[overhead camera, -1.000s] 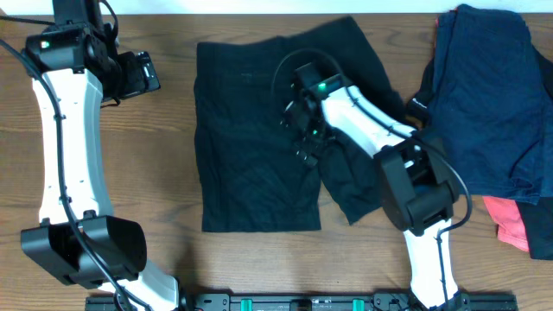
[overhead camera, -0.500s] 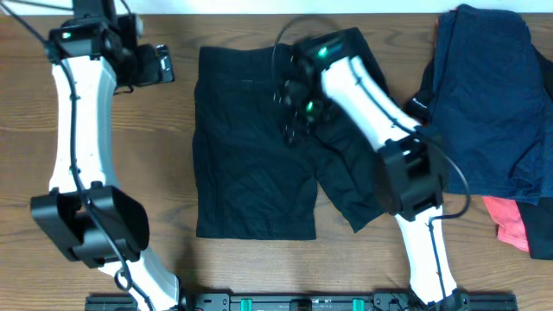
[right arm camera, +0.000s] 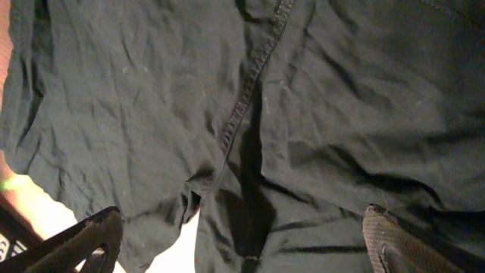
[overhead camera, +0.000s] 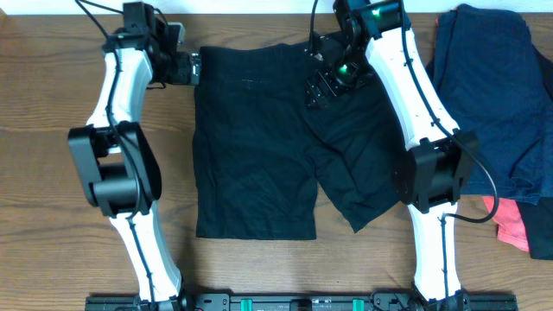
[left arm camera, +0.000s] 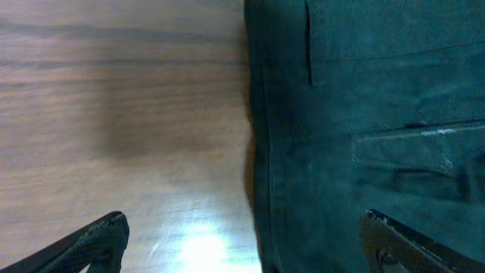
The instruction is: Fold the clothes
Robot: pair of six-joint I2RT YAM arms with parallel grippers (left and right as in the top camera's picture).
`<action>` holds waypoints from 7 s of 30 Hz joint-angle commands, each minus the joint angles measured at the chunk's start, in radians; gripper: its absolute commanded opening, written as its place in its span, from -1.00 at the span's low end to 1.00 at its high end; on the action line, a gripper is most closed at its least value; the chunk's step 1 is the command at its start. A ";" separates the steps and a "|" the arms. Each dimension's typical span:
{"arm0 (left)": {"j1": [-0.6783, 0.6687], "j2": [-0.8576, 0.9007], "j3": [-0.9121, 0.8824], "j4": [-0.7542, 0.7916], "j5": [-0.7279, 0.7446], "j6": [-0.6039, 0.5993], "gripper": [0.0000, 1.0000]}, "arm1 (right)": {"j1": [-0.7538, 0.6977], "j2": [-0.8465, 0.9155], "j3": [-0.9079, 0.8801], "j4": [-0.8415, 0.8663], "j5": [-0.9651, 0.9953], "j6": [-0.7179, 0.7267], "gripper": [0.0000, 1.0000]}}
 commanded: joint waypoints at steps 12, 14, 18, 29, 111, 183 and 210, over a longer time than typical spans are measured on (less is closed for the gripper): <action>-0.098 0.126 0.000 0.171 -0.071 0.117 0.96 | -0.002 -0.018 0.019 -0.018 0.058 0.009 0.98; -0.103 0.130 0.000 0.174 -0.082 0.116 0.84 | -0.005 -0.018 0.019 -0.024 0.058 0.009 0.99; -0.103 0.130 0.000 0.174 -0.113 0.109 0.49 | -0.006 -0.018 0.019 -0.031 0.057 0.009 0.99; -0.095 0.130 0.000 0.124 -0.233 -0.132 -0.88 | -0.006 -0.018 0.019 -0.036 0.057 0.010 0.99; 0.318 -0.623 0.016 -0.649 -0.296 -0.437 0.96 | -0.109 0.004 -0.825 1.268 0.259 0.247 0.98; 0.180 -0.370 -0.853 0.405 0.060 -0.209 -0.57 | 0.129 -0.426 -0.583 0.129 0.112 0.481 0.75; 0.224 -0.393 -0.867 -0.211 -0.183 -0.557 -0.88 | 0.129 -0.426 -0.927 0.366 0.144 0.535 0.76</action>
